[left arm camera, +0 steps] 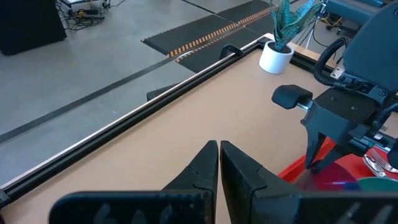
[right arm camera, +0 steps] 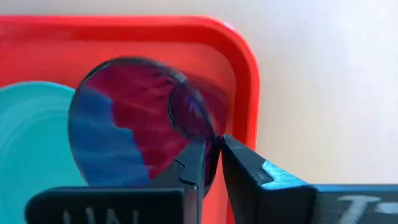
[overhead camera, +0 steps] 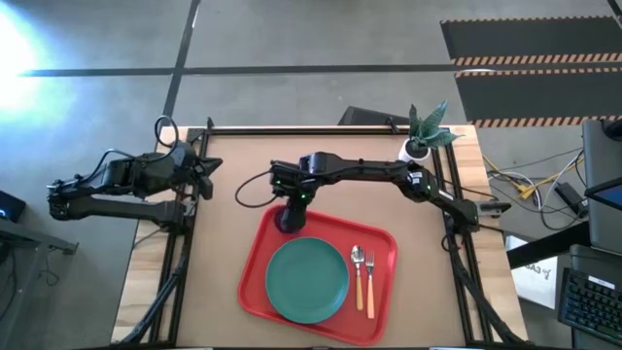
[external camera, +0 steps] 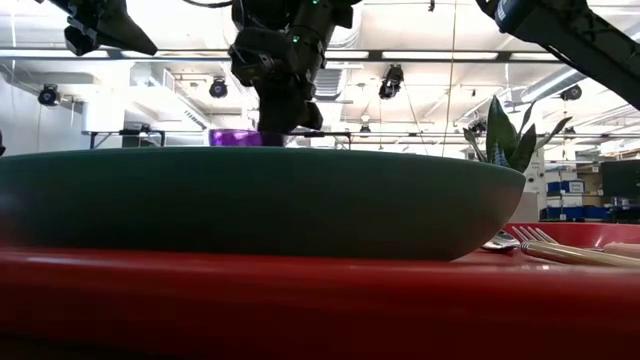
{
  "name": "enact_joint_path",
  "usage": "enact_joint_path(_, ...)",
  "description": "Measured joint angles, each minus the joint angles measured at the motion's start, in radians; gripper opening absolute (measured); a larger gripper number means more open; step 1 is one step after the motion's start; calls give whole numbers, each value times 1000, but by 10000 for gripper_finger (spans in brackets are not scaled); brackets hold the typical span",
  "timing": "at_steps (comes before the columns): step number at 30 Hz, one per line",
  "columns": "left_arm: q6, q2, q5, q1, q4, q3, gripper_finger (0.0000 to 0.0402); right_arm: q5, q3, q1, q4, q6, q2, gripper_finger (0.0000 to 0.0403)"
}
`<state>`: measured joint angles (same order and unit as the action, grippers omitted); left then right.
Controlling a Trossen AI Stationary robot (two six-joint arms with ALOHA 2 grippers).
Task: Pick and place plate/cup/fork/spoon on tray
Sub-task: Put the violet cup on the red serving tray to the top left of the green plate, then adjust the red serving tray
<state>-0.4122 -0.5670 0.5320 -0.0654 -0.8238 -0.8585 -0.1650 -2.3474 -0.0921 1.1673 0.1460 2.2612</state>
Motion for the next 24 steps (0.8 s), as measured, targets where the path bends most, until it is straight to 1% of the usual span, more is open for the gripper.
enact_joint_path(7,0,0,-2,0,0,0,0,-2,-7,0,-44,3,-3,81)
enact_joint_path(11,0,0,-3,0,0,0,0,7,-7,0,-55,1,-36,96)
enact_joint_path(15,0,-2,-11,0,-1,0,0,15,-8,0,-85,1,-97,105)
enact_joint_path(17,-2,-3,-51,0,-4,0,0,24,-8,0,-104,-9,-135,107)
enact_joint_path(20,-45,-17,-135,1,-12,13,0,53,-8,0,-115,-26,-214,106)
enact_joint_path(24,-118,-58,-245,13,-63,85,0,89,-8,0,-129,-27,-342,100)
